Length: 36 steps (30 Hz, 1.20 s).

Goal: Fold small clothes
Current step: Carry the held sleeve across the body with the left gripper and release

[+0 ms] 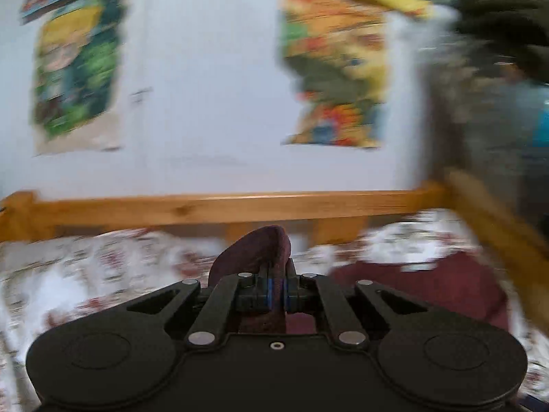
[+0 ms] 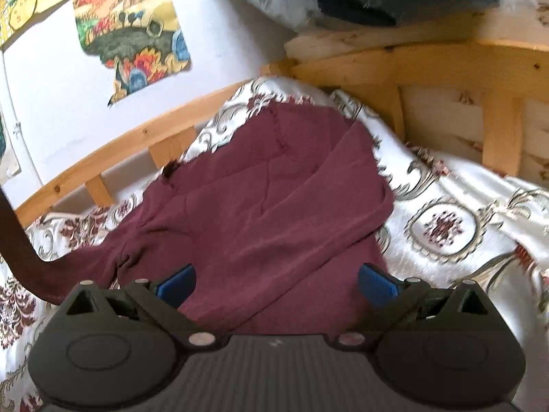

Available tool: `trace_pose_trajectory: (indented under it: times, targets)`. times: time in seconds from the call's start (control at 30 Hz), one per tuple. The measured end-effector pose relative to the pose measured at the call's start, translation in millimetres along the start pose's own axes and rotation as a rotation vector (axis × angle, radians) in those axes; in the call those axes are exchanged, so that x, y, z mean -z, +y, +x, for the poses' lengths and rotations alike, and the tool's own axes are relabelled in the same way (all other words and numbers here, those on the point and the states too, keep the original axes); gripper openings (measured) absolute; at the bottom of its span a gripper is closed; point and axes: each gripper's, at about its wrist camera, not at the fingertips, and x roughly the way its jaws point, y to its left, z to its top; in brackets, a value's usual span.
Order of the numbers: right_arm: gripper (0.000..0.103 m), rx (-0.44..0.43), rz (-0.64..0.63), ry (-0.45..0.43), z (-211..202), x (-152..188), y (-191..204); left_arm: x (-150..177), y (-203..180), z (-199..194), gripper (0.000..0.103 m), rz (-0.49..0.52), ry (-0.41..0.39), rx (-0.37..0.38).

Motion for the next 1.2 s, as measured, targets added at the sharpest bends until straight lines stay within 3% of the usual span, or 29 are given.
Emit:
trace_pose_trajectory:
  times: [0.23,0.4,0.63,0.77,0.9,0.97,1.03,1.13,1.2]
  targets:
    - [0.103,0.081,0.020,-0.062,1.6,-4.8,-24.8,43.5,-101.5,-6.9,0.005,0.119,-0.043,0.259]
    - [0.103,0.112,0.048,-0.082,3.1,-9.0,-41.9,88.8,-150.1,3.5,0.006,0.200,0.017,0.383]
    - [0.103,0.148,0.068,-0.096,5.1,-9.6,-56.9,147.0,-149.4,19.1,0.007,0.148,0.185,0.414]
    - [0.103,0.151,0.081,-0.091,7.0,-9.4,-60.4,159.7,-136.2,21.9,0.010,0.113,0.228,0.425]
    - [0.103,0.145,0.077,-0.089,6.3,-8.9,-58.9,168.3,-135.1,20.5,0.020,0.101,0.251,0.454]
    - [0.103,0.145,0.070,-0.082,6.7,-8.0,-57.2,171.0,-135.6,19.4,0.034,0.098,0.265,0.474]
    - [0.103,0.142,0.063,-0.077,7.6,-7.7,-56.7,172.5,-133.9,18.4,0.061,0.082,0.283,0.495]
    - [0.103,0.131,0.059,-0.072,8.2,-7.3,-57.1,175.8,-124.6,11.8,0.080,0.052,0.279,0.521]
    - [0.103,0.122,0.058,-0.068,8.3,-7.0,-56.9,176.4,-116.5,6.9,0.087,0.051,0.262,0.509]
